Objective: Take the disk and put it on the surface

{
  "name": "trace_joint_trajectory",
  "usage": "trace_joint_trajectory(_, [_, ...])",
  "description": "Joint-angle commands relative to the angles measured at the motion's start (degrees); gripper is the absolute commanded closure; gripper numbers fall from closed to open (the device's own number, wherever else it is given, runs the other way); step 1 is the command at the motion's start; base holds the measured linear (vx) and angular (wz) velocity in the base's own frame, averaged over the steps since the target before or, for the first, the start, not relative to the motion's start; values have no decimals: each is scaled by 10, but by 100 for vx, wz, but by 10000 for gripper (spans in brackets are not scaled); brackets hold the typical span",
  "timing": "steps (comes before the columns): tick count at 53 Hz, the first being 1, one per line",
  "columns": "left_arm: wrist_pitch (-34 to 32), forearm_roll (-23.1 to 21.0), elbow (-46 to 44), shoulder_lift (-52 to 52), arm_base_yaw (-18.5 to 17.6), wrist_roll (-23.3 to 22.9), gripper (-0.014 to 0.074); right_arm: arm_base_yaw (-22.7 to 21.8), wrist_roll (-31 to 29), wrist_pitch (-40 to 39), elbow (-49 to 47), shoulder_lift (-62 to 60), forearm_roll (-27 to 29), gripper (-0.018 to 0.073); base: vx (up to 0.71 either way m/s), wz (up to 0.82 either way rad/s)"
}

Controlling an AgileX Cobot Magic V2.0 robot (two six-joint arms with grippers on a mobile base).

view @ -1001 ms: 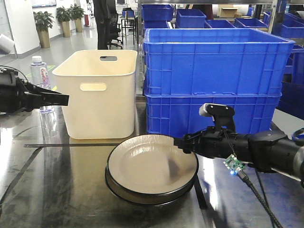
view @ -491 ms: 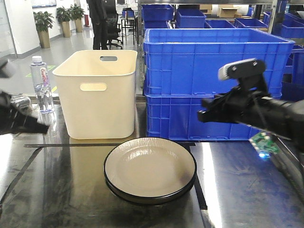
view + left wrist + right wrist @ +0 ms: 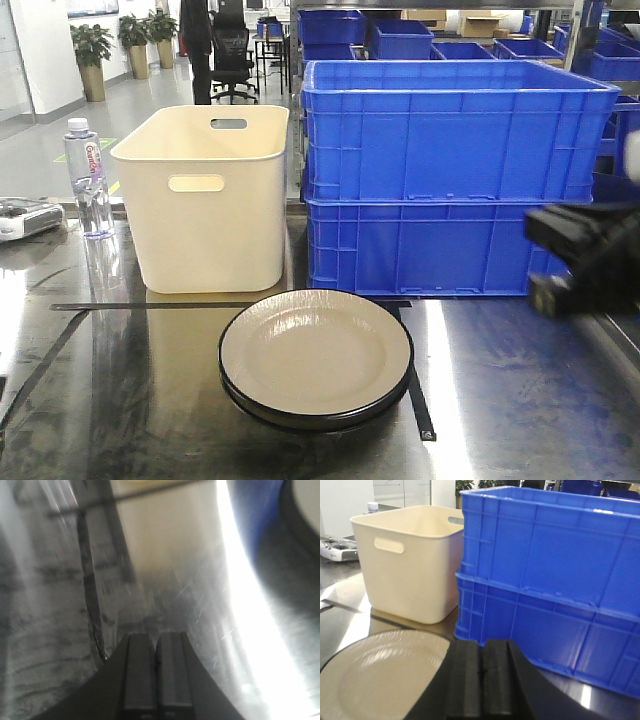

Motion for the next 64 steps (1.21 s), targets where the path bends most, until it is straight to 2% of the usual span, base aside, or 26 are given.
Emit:
trace_joint_trajectory(1, [-118,-98,60,-119,0,63,598,-4,1,-32,45,-64,-3,568,0,0])
trace_joint_trajectory(7, [-142,-183,131,-232,0,131,598,-4,1,-63,108,-120,-3,568,0,0])
trace_joint_trajectory(11, [-141,-214,167,-306,0,164,598,-4,1,-108,143,-142,6,568,0,0])
trace_joint_trajectory(14, [-141,-225,187,-352,0,170,598,-4,1,-140,157,-150,19,568,0,0])
trace_joint_trajectory(19, [-143,-225,212,-392,0,169,598,-4,2,-173,165,-151,55,568,0,0])
trace_joint_trajectory(28, [-129,-228,218,-402,0,168,598,-3,2,-171,165,-151,106,568,0,0])
trace_joint_trajectory(59, [-124,-228,218,-402,0,168,598,-3,2,-171,165,-151,112,568,0,0])
trace_joint_trajectory(61, [-126,-224,219,-402,0,168,598,-3,2,-171,165,-151,112,568,0,0])
trace_joint_trajectory(63, [-133,-199,221,-402,0,167,598,-3,2,-171,165,-151,112,568,0,0])
trace_joint_trajectory(64, [-136,-172,221,-402,0,166,598,-3,2,-171,165,-151,112,568,0,0])
